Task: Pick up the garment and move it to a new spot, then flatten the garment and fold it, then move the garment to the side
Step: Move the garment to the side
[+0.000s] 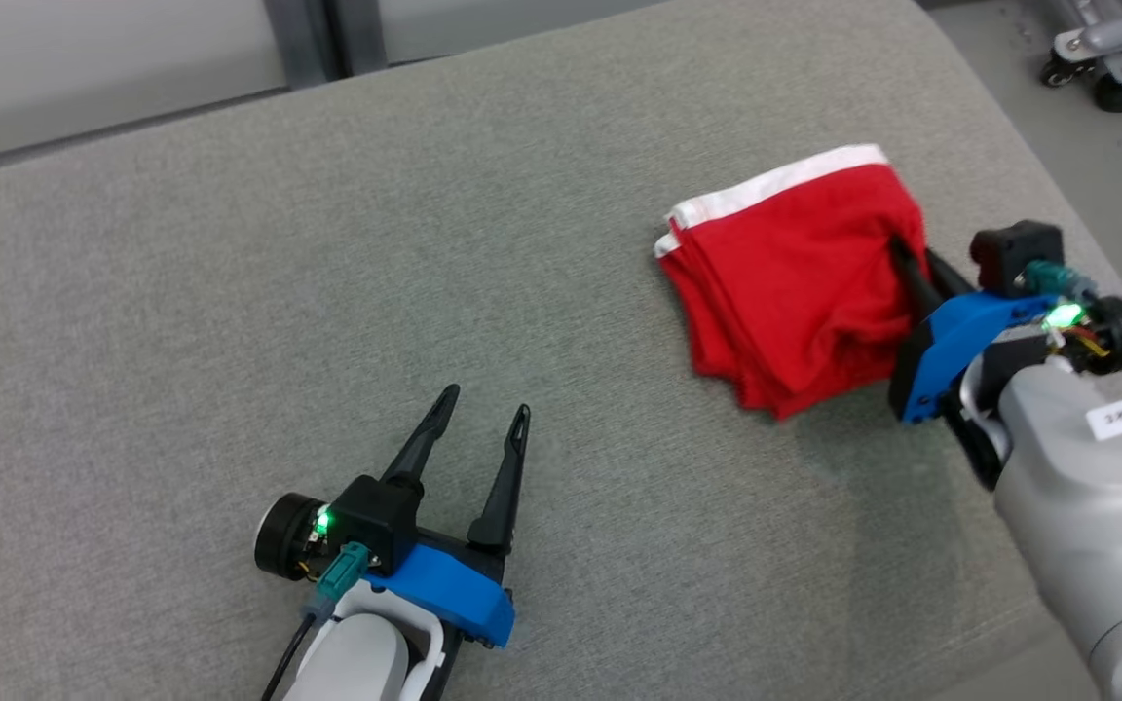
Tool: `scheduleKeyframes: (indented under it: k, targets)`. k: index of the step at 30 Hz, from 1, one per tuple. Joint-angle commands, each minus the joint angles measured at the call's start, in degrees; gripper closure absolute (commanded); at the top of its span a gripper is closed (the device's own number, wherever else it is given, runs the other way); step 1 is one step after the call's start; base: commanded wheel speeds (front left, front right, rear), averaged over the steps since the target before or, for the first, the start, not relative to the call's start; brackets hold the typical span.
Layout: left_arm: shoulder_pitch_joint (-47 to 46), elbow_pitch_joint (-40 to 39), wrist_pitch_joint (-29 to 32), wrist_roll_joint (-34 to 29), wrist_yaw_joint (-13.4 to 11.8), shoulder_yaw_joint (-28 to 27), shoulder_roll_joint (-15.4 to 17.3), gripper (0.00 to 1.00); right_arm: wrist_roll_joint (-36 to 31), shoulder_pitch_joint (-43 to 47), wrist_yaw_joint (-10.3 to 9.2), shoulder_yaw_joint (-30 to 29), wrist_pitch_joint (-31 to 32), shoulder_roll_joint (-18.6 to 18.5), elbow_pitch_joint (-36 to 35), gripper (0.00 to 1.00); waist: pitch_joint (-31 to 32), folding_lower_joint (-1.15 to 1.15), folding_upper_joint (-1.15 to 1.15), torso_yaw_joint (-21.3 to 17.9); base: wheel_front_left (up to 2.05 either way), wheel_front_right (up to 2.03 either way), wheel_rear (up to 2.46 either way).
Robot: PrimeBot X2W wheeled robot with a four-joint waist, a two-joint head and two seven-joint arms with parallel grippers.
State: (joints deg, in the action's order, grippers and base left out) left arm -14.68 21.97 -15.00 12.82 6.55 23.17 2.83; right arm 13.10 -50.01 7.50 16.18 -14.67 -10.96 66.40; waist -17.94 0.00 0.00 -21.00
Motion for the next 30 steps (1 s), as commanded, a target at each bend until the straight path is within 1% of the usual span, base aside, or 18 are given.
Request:
scheduleKeyframes:
  k: [1, 4, 10, 14, 18, 19, 20, 21, 25, 27, 30]
  targets:
    - [-1.55, -0.17, -0.27, -0.75, 0.17, -0.73, 0.08, 0.0, -1.09, -2.66, -0.02, -0.38, 0.31, -1.35, 1.05, 1.0, -3.19, 0.0, 0.0, 2.96, 0.0, 0.0, 0.0]
    - [-2.15, -0.67, -0.27, -1.87, 0.26, -2.01, 0.1, 0.0, -2.6, -6.63, -0.02, -1.8, 0.89, -4.13, 3.22, 1.0, -5.51, 0.0, 0.0, 4.69, 0.0, 0.0, 0.0]
    - [-4.41, -1.64, -0.2, -3.25, 0.47, -2.84, 0.25, 0.0, -5.86, -12.7, -0.03, -6.96, 2.21, -11.63, 5.96, 1.0, -9.2, 0.0, 0.0, 7.65, 0.0, 0.0, 0.0]
    - [-5.78, -2.2, -0.13, -3.16, 0.46, -2.84, 0.47, 0.0, -8.89, -14.37, -0.03, -11.02, 3.53, -16.39, 6.89, 1.0, -10.43, 0.0, 0.0, 9.35, 0.0, 0.0, 0.0]
    - [-6.72, -2.49, -0.08, -2.66, 0.31, -2.4, 0.54, 0.0, -12.19, -14.88, -0.03, -15.67, 4.48, -19.71, 7.19, 1.0, -11.14, 0.0, 0.0, 10.91, 0.0, 0.0, 0.0]
    - [-6.88, -2.52, -0.08, -2.56, 0.19, -2.35, 0.54, 0.0, -12.9, -14.95, -0.03, -17.05, 4.35, -20.35, 7.26, 0.8, -11.26, 0.0, 0.0, 11.2, 0.0, 0.0, 0.0]
    - [-6.97, -2.46, -0.08, -2.55, 0.1, -2.3, 0.54, 0.0, -13.73, -15.09, -0.03, -18.61, 3.96, -21.18, 7.26, 0.18, -11.36, 0.0, 0.0, 11.45, 0.0, 0.0, 0.0]
    - [-6.99, -2.34, -0.07, -2.51, -0.03, -2.37, 0.55, 0.0, -14.83, -15.13, -0.03, -19.79, 3.74, -21.6, 7.27, 0.0, -11.39, 0.0, 0.0, 11.6, 0.0, 0.0, 0.0]
    - [-6.7, -1.75, -0.06, -2.65, -0.35, -3.02, 0.64, 0.0, -18.4, -15.36, -0.03, -24.96, 1.57, -21.19, 5.42, 0.0, -11.25, 0.0, 0.0, 11.99, 0.0, 0.0, 0.0]
    - [-6.33, -1.57, -0.06, -2.7, -0.63, -3.61, 0.63, 0.0, -19.92, -14.98, -0.02, -27.79, 0.35, -19.07, 3.01, 0.0, -10.74, 0.0, 0.0, 11.94, 0.0, 0.0, 0.0]
    - [-5.76, -1.81, -0.08, -2.86, -1.23, -4.47, 0.51, 0.0, -21.11, -13.19, -0.02, -30.57, -0.48, -14.26, -1.67, 0.0, -9.54, 0.0, 0.0, 11.99, 0.0, 0.0, 0.0]
